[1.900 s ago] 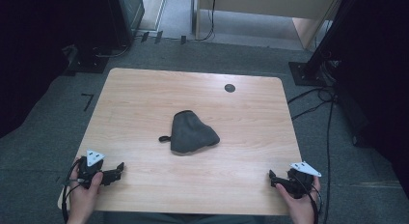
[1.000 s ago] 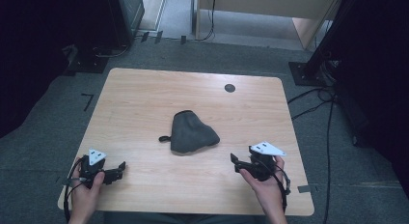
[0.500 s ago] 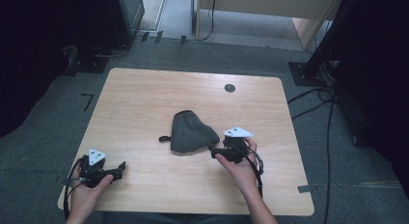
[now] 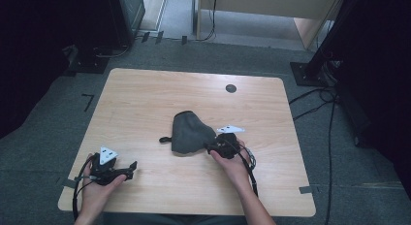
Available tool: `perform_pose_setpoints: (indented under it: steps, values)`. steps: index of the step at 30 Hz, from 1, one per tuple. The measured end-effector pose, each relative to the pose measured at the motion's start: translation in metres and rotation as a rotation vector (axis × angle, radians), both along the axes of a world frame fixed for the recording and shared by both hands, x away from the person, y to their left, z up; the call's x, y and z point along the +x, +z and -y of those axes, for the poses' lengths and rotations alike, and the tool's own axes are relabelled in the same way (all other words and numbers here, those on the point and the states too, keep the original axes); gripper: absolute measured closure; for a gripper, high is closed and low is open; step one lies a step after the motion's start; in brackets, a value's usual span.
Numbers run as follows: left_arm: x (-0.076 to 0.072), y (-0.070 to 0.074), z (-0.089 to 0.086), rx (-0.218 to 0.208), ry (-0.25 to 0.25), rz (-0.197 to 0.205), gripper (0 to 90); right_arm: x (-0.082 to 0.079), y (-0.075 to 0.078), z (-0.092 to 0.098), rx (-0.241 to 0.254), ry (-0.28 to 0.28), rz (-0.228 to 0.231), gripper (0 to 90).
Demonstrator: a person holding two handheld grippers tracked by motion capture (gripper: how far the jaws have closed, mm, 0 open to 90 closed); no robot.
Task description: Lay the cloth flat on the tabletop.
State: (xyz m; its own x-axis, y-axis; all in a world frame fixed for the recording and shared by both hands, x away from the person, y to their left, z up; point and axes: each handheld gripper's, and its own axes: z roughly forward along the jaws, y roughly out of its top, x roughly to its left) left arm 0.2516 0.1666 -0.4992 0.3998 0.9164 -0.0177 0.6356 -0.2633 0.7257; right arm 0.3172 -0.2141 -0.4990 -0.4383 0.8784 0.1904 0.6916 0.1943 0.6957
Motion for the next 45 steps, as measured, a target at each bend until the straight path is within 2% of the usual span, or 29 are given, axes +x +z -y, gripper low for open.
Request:
perform_pose_setpoints:
  steps: [2,5,12,14,16,17,21,22,23,24,26,27,29,30,32,33,34,35,36,37,38,41,43,44,45]
  values:
    - [0.002,0.004,0.007,-0.008,-0.016,0.006,8.5,-0.003,0.001,0.000,-0.002,-0.002,0.010,62.2]
    - [0.005,0.008,0.019,-0.015,-0.041,0.015,8.5,-0.008,0.003,0.004,0.022,0.019,0.021,72.6]
    - [0.013,0.013,0.041,-0.034,-0.075,0.028,8.5,-0.022,0.009,0.006,0.074,0.056,0.069,77.6]
    - [0.015,0.015,0.049,-0.036,-0.092,0.028,8.5,-0.032,0.013,0.007,0.085,0.073,0.092,78.2]
    - [0.017,0.017,0.062,-0.044,-0.123,0.028,8.5,-0.038,0.016,0.009,0.104,0.078,0.095,78.5]
    - [0.017,0.017,0.062,-0.044,-0.123,0.028,8.6,-0.041,0.019,0.010,0.110,0.079,0.099,78.6]
    - [0.019,0.019,0.090,-0.072,-0.235,0.022,8.6,-0.050,0.030,0.011,0.124,0.100,0.126,78.9]
    - [0.019,0.019,0.090,-0.072,-0.235,0.022,8.6,-0.050,0.030,0.011,0.124,0.100,0.126,78.9]
    - [0.017,0.017,0.101,-0.081,-0.291,0.017,8.9,-0.053,0.035,0.010,0.123,0.110,0.141,79.2]
    - [0.017,0.017,0.101,-0.081,-0.291,0.017,8.9,-0.055,0.037,0.009,0.124,0.113,0.148,79.4]
    - [0.013,0.014,0.111,-0.064,-0.351,0.009,8.9,-0.059,0.042,0.008,0.125,0.123,0.159,79.8]
    - [0.009,0.011,0.120,-0.038,-0.391,0.020,8.9,-0.061,0.044,0.007,0.131,0.129,0.167,80.0]
    - [0.007,0.008,0.128,-0.009,-0.390,0.032,9.7,-0.063,0.048,0.006,0.146,0.135,0.176,80.5]
    - [0.006,0.007,0.131,-0.001,-0.394,0.037,14.6,-0.066,0.050,0.005,0.158,0.141,0.180,80.9]
    - [0.006,0.005,0.133,0.005,-0.403,0.033,15.5,-0.067,0.052,0.004,0.157,0.148,0.194,81.5]
    - [0.005,0.000,0.137,0.021,-0.424,0.022,25.0,-0.069,0.052,0.002,0.138,0.164,0.207,83.1]
    - [0.005,0.000,0.137,0.021,-0.424,0.022,33.4,-0.070,0.051,0.000,0.123,0.168,0.215,84.5]
    - [0.004,-0.003,0.140,0.046,-0.416,0.029,33.4,-0.070,0.051,0.000,0.123,0.168,0.215,84.5]
    - [0.003,-0.005,0.141,0.064,-0.405,0.039,40.7,-0.069,0.049,0.000,0.125,0.171,0.206,84.6]
    - [0.003,-0.007,0.141,0.068,-0.406,0.043,40.7,-0.069,0.049,0.000,0.125,0.171,0.206,84.6]
    - [0.005,-0.007,0.140,0.063,-0.390,0.052,50.5,-0.067,0.047,0.002,0.121,0.165,0.204,84.6]
    - [0.007,-0.003,0.134,0.010,-0.378,0.054,73.3,-0.065,0.043,0.004,0.122,0.156,0.193,84.7]
    - [0.005,0.002,0.130,-0.028,-0.390,0.059,78.8,-0.066,0.044,0.005,0.128,0.157,0.200,84.9]
    - [0.005,0.002,0.130,-0.028,-0.390,0.059,79.8,-0.066,0.044,0.005,0.128,0.157,0.200,84.9]
    - [0.003,0.008,0.129,-0.043,-0.403,0.067,80.4,-0.070,0.051,0.006,0.137,0.159,0.226,84.9]
